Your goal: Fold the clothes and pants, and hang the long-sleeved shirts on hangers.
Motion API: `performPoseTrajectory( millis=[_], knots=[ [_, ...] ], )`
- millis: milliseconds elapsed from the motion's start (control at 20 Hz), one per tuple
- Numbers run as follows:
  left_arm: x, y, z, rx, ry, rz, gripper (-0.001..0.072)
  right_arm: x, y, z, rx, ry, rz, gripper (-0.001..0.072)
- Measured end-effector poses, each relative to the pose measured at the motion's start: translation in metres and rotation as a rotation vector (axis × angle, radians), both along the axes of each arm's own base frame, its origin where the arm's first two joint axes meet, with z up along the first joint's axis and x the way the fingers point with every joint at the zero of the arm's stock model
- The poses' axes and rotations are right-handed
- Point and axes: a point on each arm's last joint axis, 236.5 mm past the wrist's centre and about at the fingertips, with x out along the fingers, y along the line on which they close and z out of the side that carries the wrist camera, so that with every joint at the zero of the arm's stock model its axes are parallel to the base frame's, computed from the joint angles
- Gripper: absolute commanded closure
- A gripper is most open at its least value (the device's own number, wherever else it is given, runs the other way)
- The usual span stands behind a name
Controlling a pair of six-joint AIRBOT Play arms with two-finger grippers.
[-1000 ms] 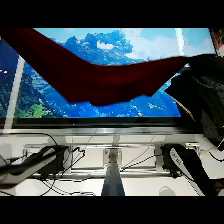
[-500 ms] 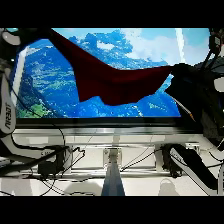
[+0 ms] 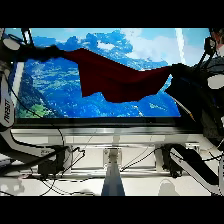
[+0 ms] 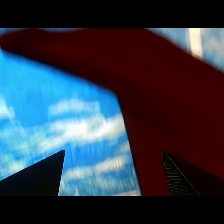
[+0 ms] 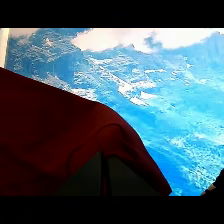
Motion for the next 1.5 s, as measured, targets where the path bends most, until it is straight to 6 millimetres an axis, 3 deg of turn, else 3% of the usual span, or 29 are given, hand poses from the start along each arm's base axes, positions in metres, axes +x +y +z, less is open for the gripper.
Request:
performPoseTrajectory(
  millis=[100,150,200,300,500,550,600,700,750,800,950,1050,1100,1250,1350,1500],
  knots=[
    [-0.033,-0.007,-0.031,-0.066,0.15,0.001,0.0045,0.0,0.0,0.0,0.0,0.001,0.0,0.0702],
    [-0.048,-0.014,-0.044,-0.101,0.213,0.001,0.0089,0.0,0.0,-0.001,0.0,0.001,0.0,0.0702],
    [-0.064,-0.024,-0.057,-0.14,0.271,-0.004,0.0134,0.0,0.0,-0.001,0.0,0.002,0.001,0.0702],
    [-0.092,-0.047,-0.08,-0.199,0.354,-0.035,0.0133,-0.001,0.001,-0.001,0.001,0.007,0.004,0.0702],
    [-0.132,-0.093,-0.107,-0.268,0.441,-0.089,0.0134,-0.002,0.001,-0.002,0.002,0.011,0.006,0.0701],
    [-0.136,-0.1,-0.112,-0.262,0.443,-0.098,0.0138,-0.002,0.001,-0.002,0.002,0.012,0.007,0.0702],
    [-0.138,-0.107,-0.116,-0.255,0.439,-0.103,0.0214,-0.002,0.002,-0.002,0.002,0.012,0.008,0.0702],
    [-0.139,-0.118,-0.124,-0.229,0.424,-0.109,0.0546,-0.002,0.002,-0.002,0.002,0.013,0.008,0.0702],
    [-0.138,-0.121,-0.129,-0.209,0.412,-0.113,0.0625,-0.002,0.002,-0.002,0.002,0.013,0.008,0.0702],
    [-0.138,-0.124,-0.131,-0.199,0.404,-0.116,0.0675,-0.002,0.002,-0.002,0.002,0.013,0.008,0.0702],
    [-0.133,-0.126,-0.129,-0.183,0.368,-0.13,0.0687,-0.002,0.002,-0.002,0.002,0.012,0.009,0.0702],
    [-0.117,-0.111,-0.118,-0.153,0.301,-0.114,0.0687,0.0,0.002,0.003,0.0,0.001,0.009,0.0702],
    [-0.105,-0.099,-0.104,-0.139,0.25,-0.099,0.0687,0.002,0.001,0.009,-0.002,-0.011,0.009,0.0702],
    [-0.062,-0.066,-0.024,-0.143,0.041,-0.039,0.0687,0.012,0.0,0.044,-0.014,-0.083,0.013,0.0702],
    [-0.038,-0.037,0.055,-0.117,-0.154,0.01,0.0687,0.018,0.003,0.083,-0.017,-0.151,0.029,0.0701],
    [-0.037,-0.002,0.192,-0.056,-0.475,0.08,0.0686,0.014,0.011,0.161,-0.024,-0.288,0.064,0.0702]
  ],
)
